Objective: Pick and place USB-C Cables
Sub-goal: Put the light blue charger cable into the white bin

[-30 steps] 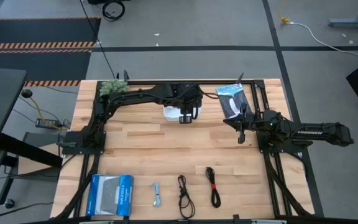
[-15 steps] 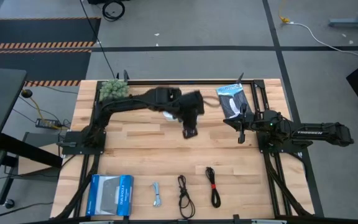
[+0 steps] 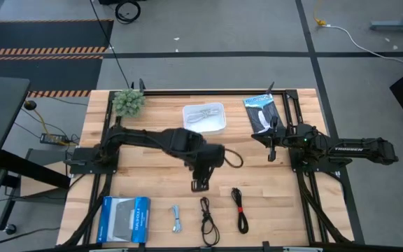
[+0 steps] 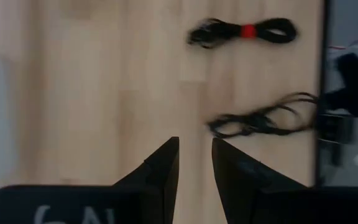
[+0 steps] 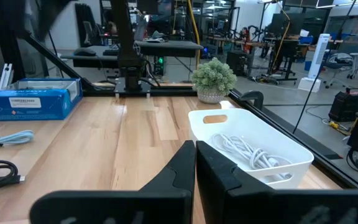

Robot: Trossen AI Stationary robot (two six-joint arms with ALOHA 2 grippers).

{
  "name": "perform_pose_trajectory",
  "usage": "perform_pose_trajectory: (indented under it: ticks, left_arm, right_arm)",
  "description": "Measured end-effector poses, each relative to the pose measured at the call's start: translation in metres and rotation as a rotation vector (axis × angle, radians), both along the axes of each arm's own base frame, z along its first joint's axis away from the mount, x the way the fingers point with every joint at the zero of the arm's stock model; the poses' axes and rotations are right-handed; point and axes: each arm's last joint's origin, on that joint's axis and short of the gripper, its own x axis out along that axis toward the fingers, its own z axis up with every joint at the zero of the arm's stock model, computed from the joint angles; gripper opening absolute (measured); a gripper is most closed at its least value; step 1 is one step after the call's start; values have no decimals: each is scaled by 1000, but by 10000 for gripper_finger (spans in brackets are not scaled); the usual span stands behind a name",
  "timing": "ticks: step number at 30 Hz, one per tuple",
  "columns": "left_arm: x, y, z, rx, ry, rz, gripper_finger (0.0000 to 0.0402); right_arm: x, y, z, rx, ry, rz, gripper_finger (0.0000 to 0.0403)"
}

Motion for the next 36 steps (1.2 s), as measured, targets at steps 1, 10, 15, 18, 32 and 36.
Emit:
perform_pose_trajectory:
  ticks: [1,10,15,18,32,36]
  left_arm:
    - [-2,-8,0,-21,6,-7,103]
    - [-25,-72,-5,80,23,-122,102]
    - [-40,-103,-29,191,71,-135,102]
    - [-51,-121,-53,234,137,-180,100]
    - [-86,-167,-106,187,271,-231,52]
    - [-95,-168,-120,199,322,-227,37]
  right_arm:
    - [0,0,0,0,0,0,20]
    - [0,0,0,0,-1,0,20]
    - [0,0,0,0,0,0,20]
    - [0,0,0,0,0,0,20]
    - [0,0,0,0,-1,0,20]
    - [0,0,0,0,0,0,20]
